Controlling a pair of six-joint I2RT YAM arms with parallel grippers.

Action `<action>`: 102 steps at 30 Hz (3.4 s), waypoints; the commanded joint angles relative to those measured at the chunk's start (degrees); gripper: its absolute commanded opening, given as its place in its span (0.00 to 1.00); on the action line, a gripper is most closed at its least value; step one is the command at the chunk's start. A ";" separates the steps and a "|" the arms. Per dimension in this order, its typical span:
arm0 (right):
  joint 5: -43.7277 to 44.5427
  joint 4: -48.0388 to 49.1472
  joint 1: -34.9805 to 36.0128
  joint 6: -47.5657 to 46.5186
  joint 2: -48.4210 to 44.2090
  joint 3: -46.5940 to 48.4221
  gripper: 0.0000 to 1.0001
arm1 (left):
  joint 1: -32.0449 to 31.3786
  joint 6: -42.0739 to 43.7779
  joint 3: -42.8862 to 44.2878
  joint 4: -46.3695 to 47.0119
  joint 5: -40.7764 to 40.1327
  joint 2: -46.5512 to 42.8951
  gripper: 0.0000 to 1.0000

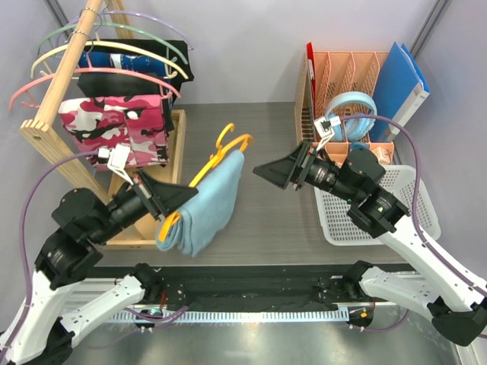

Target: Remove the trousers from the hanger

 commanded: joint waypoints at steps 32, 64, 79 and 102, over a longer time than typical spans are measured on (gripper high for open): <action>13.90 25.11 3.50 33.54 21.20 8.42 0.53 | -2.02 -0.14 -3.64 43.99 -8.10 15.53 0.00; -5.26 13.52 3.50 20.97 11.28 9.03 0.01 | -2.90 -5.86 2.78 21.23 12.99 22.56 0.53; -6.40 10.09 3.50 16.75 10.65 12.72 0.01 | -2.99 -2.77 4.19 7.68 10.59 17.19 0.59; -7.99 13.43 3.50 17.89 12.41 12.99 0.01 | -4.31 -14.73 -3.12 28.17 18.27 23.88 0.32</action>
